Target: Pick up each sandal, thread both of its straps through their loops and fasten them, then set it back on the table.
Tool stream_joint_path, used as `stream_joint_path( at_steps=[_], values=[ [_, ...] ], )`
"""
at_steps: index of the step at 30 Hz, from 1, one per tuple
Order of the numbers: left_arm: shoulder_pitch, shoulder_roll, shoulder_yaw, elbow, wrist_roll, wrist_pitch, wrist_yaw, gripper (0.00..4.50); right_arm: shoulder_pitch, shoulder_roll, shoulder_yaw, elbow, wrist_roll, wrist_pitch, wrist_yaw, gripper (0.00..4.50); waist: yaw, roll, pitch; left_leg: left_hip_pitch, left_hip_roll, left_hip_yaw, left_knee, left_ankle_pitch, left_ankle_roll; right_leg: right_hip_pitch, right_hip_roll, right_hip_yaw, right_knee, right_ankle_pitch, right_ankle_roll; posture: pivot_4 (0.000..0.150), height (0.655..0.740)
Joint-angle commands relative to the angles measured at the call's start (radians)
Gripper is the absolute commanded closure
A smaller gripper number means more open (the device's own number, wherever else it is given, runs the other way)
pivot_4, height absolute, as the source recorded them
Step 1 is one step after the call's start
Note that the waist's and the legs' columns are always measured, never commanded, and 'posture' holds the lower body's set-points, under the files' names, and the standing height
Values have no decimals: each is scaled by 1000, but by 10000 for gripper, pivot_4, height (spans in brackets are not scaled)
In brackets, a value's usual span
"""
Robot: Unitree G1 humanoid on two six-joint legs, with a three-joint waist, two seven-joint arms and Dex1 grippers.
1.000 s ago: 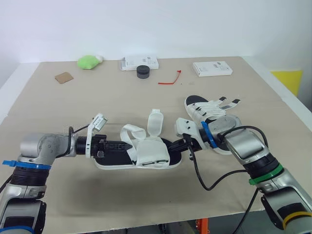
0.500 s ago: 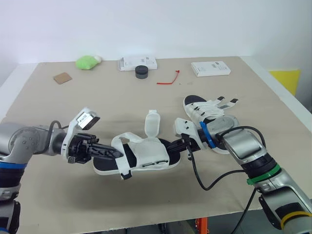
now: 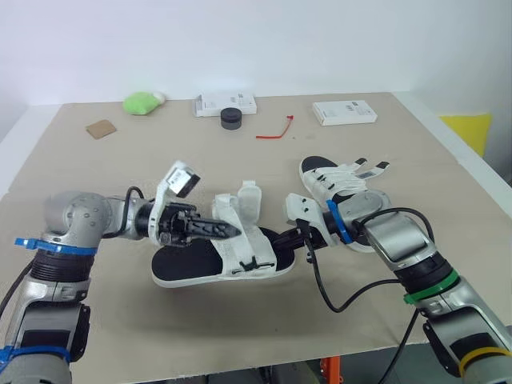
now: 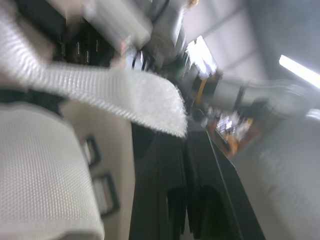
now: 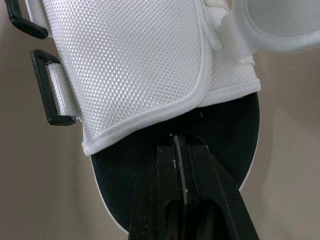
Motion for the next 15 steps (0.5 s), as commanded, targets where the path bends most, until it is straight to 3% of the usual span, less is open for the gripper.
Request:
stream_joint_path(
  at_steps=[1,6,15],
  values=[
    [-12,51,-62,9,73,-94,-88,44591,46,4,54,-6,-21,33,-1,45000,0,0,0,0,0,0,0,0,0,0,0,0,0,0,0,1500,7400],
    [-65,93,-163,110,187,-197,-205,44591,63,1,51,-29,-16,44,-8,45000,1,0,0,2,0,-1,0,0,0,0,0,-2,4,-3,-2,1500,7400],
    [-206,39,-182,245,263,-248,-294,44591,78,8,51,-53,-10,65,-22,45000,0,0,0,2,0,-3,0,0,0,0,1,-4,8,-6,-3,1500,7400]
  ],
)
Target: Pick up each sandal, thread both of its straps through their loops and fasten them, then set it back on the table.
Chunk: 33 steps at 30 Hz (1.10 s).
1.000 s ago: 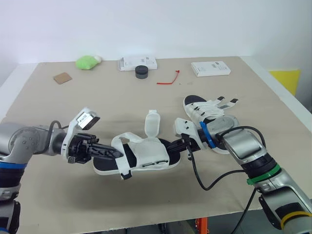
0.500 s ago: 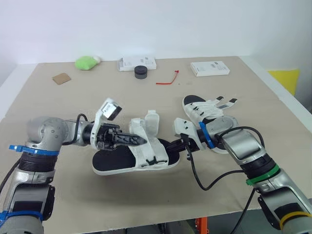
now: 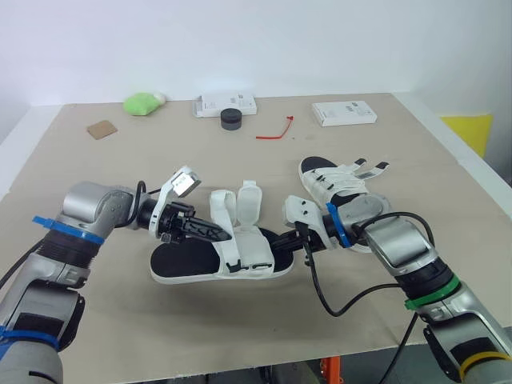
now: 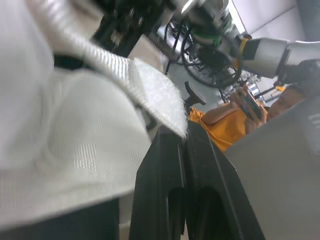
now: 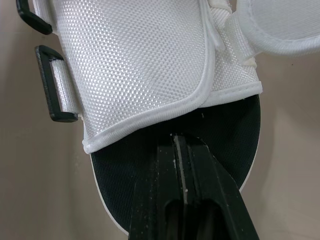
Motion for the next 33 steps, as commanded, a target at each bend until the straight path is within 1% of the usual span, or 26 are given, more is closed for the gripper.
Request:
stream_joint_path(
  at_steps=[1,4,9,18,22,28,33],
  values=[
    [-57,-19,9,38,23,-24,-31,44591,45,6,64,4,-9,32,12,45000,0,0,0,0,0,0,0,0,0,0,0,0,0,0,0,1500,7400],
    [-75,-25,-1,57,44,-37,-58,44591,48,6,62,0,-9,35,10,45000,0,0,0,0,0,0,0,0,0,0,0,0,0,0,0,1500,7400],
    [-66,-17,-56,78,93,-77,-103,44591,53,5,58,-8,-9,42,3,45000,-1,0,0,0,0,0,0,-1,1,0,0,0,0,-1,0,1500,7400],
    [-61,-15,-100,85,90,-101,-103,44591,59,3,54,-19,-8,52,0,45000,0,0,0,0,0,-1,0,-1,1,0,0,0,1,-1,0,1500,7400],
    [-71,-17,-99,66,67,-82,-103,44591,59,3,54,-20,-9,51,-1,45000,0,0,0,0,0,-1,0,-1,1,0,0,0,1,-1,0,1500,7400],
    [-112,-53,-73,94,68,-44,-103,44591,62,6,57,-22,-10,50,-4,45000,0,0,0,0,0,-1,1,-1,1,1,0,-1,1,-1,0,1500,7400],
    [-101,-28,-95,70,61,-47,-103,44591,66,7,58,-26,-9,52,-7,45000,-1,0,0,0,0,-1,1,-1,2,1,1,-1,1,-1,0,1500,7400]
  ],
)
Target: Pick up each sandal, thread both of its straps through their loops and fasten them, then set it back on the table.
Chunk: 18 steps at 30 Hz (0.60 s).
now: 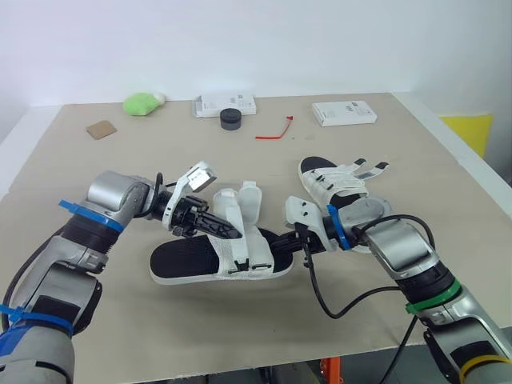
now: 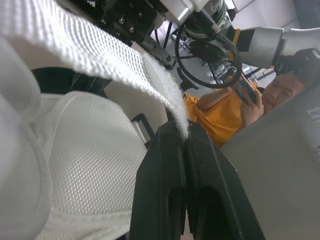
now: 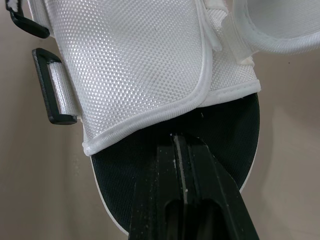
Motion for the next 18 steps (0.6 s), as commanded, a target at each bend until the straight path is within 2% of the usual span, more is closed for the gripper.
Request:
stream_joint_path(
  at_steps=[1,7,18],
  values=[
    [-6,35,-5,-32,-17,-4,-13,44591,42,4,72,9,-9,27,14,45000,0,0,0,0,0,0,0,0,0,0,0,0,0,0,0,1500,7400],
    [44,79,-50,-65,1,-52,-13,44591,46,0,77,0,-9,29,18,45000,0,0,0,0,0,0,0,0,1,0,0,0,0,0,0,1500,7400],
    [57,57,-23,-95,2,-32,-13,44591,53,-15,143,20,-104,-29,4,45000,0,0,0,3,0,0,0,-1,1,3,0,0,0,0,0,1500,7400]
  ],
)
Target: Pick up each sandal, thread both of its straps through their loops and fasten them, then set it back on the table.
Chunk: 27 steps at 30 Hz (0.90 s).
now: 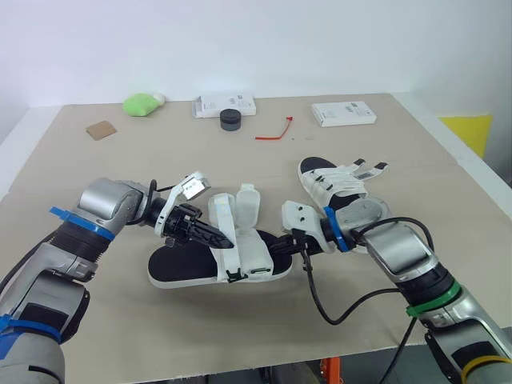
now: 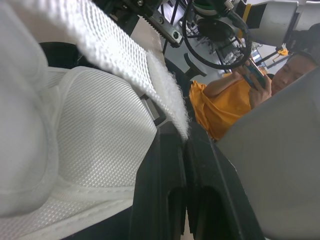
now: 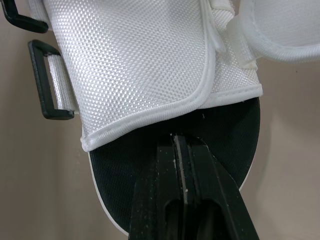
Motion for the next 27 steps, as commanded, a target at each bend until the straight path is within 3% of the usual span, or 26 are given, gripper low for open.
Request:
stream_joint_path(
  at_steps=[1,19,27],
  values=[
    [5,-5,14,-22,6,15,-12,44591,50,-4,109,43,-56,16,5,45000,0,0,0,1,0,0,0,0,0,1,0,0,0,0,0,1500,7400],
    [-14,-88,99,-13,44,12,74,44591,65,2,101,28,-57,27,9,45000,1,1,0,2,0,-3,7,-1,2,8,0,-3,0,0,0,1500,7400],
    [55,-9,47,-166,73,-65,4,44591,69,0,94,27,-53,30,9,45000,0,2,-1,2,0,-3,7,-1,2,8,0,-3,0,0,0,1500,7400]
  ],
)
